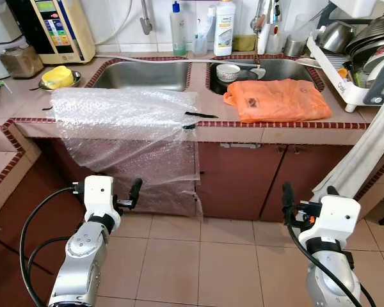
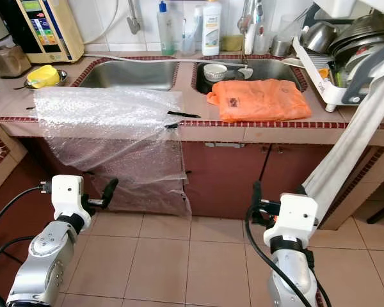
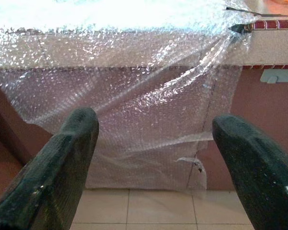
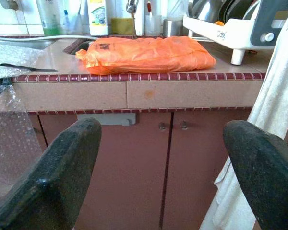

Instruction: Kitchen organization

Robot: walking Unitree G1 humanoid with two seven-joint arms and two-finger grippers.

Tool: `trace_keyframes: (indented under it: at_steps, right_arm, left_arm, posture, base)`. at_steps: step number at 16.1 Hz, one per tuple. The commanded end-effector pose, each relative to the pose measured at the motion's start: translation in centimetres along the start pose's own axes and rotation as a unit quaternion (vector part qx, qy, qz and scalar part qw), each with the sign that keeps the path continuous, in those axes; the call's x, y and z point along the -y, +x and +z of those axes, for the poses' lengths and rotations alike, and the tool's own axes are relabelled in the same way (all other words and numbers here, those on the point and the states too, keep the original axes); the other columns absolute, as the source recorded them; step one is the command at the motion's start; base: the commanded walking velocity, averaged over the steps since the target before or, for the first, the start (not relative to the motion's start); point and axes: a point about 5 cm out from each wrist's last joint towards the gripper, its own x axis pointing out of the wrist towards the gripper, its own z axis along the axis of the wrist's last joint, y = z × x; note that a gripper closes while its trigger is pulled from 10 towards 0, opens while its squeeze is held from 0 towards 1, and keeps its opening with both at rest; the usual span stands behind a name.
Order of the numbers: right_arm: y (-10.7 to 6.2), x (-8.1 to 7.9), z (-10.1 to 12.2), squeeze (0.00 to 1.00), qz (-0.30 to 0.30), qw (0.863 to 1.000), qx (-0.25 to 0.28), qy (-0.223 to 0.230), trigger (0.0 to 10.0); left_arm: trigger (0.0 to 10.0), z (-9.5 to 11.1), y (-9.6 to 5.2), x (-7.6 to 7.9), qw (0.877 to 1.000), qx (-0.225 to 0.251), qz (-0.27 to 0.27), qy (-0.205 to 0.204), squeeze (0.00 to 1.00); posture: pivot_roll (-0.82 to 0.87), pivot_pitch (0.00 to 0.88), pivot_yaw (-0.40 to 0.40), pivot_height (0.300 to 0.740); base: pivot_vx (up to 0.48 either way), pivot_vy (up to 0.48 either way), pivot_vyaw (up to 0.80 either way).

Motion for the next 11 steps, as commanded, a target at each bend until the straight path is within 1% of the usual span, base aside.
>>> trace_keyframes:
  at_steps: [1, 3, 11]
  right_arm:
    - [-0.16, 0.06, 0.32, 0.0, -0.005, 1.0, 0.003, 0.001, 10.0]
    - [-0.24, 0.06, 0.33, 0.0, -0.006, 1.0, 0.003, 0.001, 10.0]
    - [-0.12, 0.24, 0.32, 0.0, -0.011, 1.0, 0.006, 0.001, 10.0]
  left_arm:
    - [10.0, 0.18, -0.07, -0.23, 1.0, -0.003, -0.003, 0.003, 0.0]
    - [10.0, 0.11, -0.08, -0.27, 1.0, -0.006, -0.004, 0.002, 0.0]
    - [10.0, 0.11, 0.02, -0.17, 1.0, -0.011, -0.011, 0.009, 0.0]
  posture:
    - [-0.04, 0.071, 0.065, 0.74]
    - [-0.04, 0.07, 0.067, 0.74]
    - [-0.04, 0.063, 0.072, 0.74]
  base:
    - [0.0, 0.0, 0.0]
    - [0.0, 0.274, 0.0]
    - [0.0, 0.373, 0.0]
